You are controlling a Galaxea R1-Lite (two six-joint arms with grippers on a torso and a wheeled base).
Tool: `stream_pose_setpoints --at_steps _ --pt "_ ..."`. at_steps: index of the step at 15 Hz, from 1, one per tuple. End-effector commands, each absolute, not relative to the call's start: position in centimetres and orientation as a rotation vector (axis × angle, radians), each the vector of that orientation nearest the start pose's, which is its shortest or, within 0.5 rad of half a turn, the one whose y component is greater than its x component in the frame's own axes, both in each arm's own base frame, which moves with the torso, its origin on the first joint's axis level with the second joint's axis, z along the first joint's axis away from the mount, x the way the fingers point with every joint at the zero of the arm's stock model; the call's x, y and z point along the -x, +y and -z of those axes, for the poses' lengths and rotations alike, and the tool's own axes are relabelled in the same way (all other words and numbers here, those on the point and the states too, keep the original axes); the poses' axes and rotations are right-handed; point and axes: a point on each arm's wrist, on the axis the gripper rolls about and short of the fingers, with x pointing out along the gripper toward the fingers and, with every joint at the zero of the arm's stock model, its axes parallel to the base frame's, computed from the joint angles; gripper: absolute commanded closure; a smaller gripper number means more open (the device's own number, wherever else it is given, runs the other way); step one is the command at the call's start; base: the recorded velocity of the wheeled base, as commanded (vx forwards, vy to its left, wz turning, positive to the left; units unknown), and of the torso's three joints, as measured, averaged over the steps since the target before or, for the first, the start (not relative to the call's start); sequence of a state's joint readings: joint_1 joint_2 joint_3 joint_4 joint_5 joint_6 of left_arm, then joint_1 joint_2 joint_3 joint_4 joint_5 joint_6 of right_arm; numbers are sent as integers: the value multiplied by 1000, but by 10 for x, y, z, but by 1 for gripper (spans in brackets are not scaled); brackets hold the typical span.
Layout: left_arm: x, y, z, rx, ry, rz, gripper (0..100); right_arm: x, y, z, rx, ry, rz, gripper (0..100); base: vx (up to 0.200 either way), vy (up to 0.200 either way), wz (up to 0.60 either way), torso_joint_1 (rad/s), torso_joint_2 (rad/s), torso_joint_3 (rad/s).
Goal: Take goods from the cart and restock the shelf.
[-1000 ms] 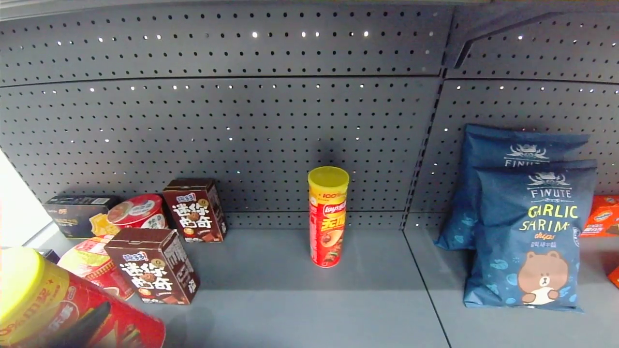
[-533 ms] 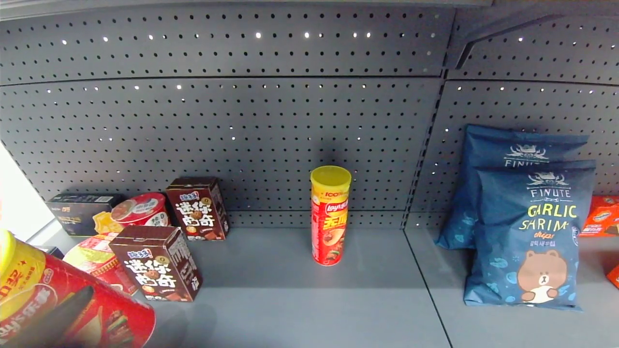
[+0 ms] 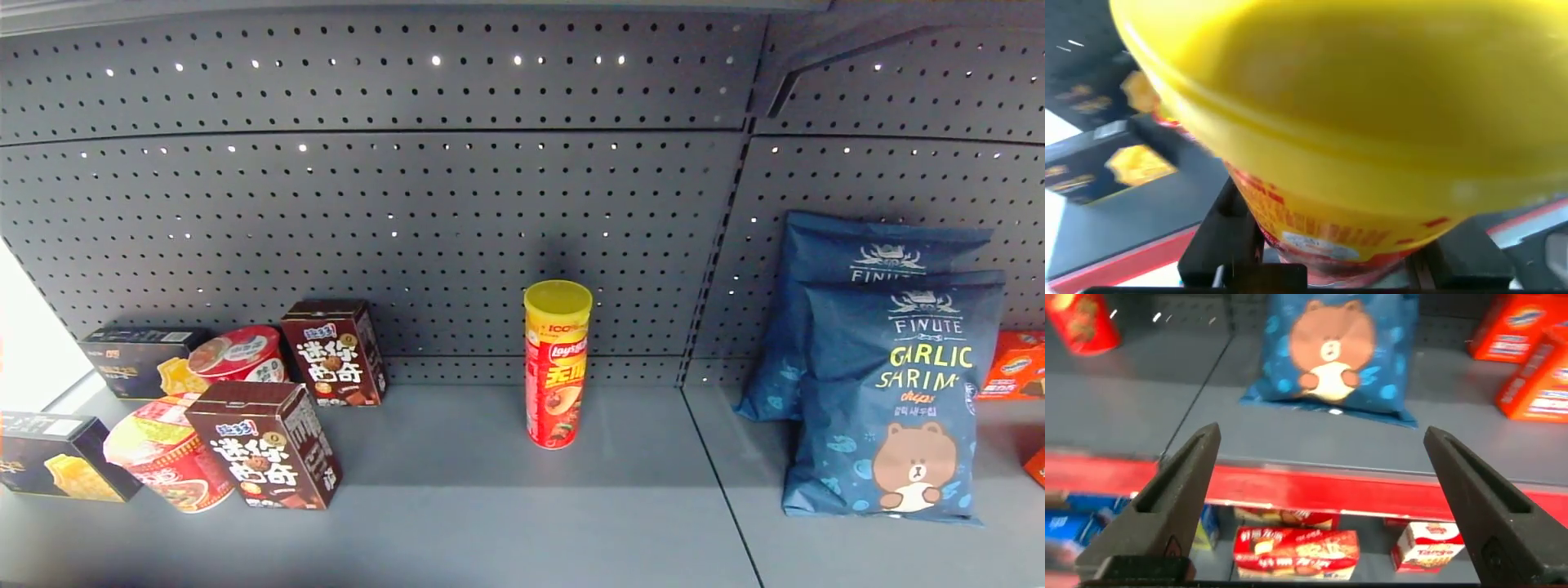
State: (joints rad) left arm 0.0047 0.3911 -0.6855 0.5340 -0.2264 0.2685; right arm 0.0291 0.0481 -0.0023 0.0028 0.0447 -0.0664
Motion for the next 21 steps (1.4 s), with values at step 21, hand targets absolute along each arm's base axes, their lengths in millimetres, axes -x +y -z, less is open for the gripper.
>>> stream_pose_setpoints --at_steps 21 --pt "35 -7 -193 -191 214 178 100 -253 135 -182 71 184 -885 0 0 0 0 0 0 0"
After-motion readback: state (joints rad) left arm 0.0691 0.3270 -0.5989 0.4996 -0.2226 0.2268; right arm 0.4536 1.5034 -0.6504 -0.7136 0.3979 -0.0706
